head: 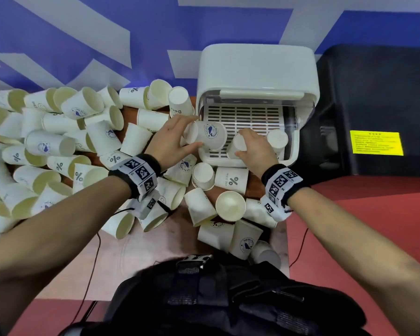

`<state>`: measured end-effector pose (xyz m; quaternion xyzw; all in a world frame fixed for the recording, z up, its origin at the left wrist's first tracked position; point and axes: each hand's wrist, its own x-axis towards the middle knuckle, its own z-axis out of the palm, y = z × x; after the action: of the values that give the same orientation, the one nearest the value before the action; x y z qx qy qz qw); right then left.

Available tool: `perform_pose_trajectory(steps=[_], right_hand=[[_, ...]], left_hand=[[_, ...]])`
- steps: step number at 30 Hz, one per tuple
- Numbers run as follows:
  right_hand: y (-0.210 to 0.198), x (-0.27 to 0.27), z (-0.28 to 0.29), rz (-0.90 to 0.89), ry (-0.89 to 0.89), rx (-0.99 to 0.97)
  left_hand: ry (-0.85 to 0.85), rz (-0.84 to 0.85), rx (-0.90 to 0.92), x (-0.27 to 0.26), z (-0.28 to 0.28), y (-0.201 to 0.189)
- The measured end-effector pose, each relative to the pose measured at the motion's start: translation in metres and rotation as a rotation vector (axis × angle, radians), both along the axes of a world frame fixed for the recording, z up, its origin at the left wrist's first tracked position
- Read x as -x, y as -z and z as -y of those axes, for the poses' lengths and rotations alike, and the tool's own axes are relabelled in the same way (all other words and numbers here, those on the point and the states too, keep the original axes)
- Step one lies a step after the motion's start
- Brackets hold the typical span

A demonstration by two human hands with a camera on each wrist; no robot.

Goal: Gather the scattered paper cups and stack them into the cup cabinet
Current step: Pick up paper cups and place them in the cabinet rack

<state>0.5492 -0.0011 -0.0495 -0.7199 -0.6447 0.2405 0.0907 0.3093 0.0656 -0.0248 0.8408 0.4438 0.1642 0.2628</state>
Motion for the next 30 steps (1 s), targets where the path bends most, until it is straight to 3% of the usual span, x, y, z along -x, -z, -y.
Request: perform_pose_trajectory(steps=[6,10,14,19,30], right_hand=[[-0.009,-0.009,0.004,-0.056,-0.015,0.062],[-0.031,-0.024,0.028,-0.152,0.125,-0.113],[-0.045,-0.044,0.070,-0.112,0.151,-0.227],[-0.045,-0.057,0.106,-0.122,0.223,-0.260],[-0.029,-0.052,0.127,-0.219,0.302,-0.269]], left_hand=[[0.034,-0.003,0.003,-0.003,0.002,-0.006],[0.082,-0.006,-0.012,-0.016,0.005,-0.017],[0.136,0.005,-0.033,-0.042,0.008,-0.024],[0.262,0.021,-0.119,-0.081,0.015,-0.026],[0.455,0.003,-0.272,-0.148,0.013,-0.016]])
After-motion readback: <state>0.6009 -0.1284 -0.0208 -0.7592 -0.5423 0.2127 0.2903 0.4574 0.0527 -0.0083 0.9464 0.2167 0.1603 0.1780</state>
